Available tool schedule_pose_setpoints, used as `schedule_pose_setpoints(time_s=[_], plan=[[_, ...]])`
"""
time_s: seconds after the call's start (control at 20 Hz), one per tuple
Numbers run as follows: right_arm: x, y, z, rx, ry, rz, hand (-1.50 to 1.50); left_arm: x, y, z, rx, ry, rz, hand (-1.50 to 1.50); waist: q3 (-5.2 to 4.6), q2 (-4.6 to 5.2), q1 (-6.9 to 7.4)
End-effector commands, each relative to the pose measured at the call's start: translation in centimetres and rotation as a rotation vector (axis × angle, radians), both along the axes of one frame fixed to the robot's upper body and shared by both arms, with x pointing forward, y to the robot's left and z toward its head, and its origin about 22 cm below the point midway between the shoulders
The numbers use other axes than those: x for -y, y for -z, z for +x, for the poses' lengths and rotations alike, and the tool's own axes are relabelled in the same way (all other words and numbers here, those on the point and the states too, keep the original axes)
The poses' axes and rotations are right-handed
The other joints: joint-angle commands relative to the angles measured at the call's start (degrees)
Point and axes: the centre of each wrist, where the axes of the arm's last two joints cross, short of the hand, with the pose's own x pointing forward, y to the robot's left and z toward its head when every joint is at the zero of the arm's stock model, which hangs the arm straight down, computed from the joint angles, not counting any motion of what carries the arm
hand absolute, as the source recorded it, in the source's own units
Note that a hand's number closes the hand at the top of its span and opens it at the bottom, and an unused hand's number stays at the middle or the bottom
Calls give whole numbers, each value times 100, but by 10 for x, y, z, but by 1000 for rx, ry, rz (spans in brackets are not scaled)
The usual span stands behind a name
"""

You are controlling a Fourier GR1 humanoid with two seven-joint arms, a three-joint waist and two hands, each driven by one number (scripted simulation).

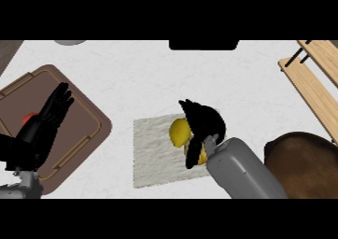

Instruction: Pick the lemon from the placemat and place it in the tiered shelf

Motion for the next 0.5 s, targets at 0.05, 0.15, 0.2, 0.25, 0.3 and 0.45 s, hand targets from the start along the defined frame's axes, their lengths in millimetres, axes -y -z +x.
schedule_pose_setpoints(time_s=[0.05, 0.15, 0.2, 0.25, 0.3, 0.45], plan=[[8, -1, 6, -31, -12, 1, -150, 8, -7, 12, 4, 1, 29, 0, 1, 0, -10], [1, 7, 6, -37, -11, -1, -150, 17, 3, 11, -23, 9, 10, 0, 1, 1, -3], [-3, 31, -2, -41, -4, -18, -150, -5, 0, -1, 5, 6, 5, 0, 1, 2, 21], [7, 27, -3, -55, -15, -16, -150, 1, -2, 6, -9, 5, 0, 0, 1, 0, -1], [-12, 12, -6, -38, -18, -27, -150, 5, 20, -12, -18, -4, 3, 0, 0, -2, 19], [12, 41, 12, -75, -7, -1, -150, -15, 8, -6, -5, 2, 31, 0, 1, 4, 17]])
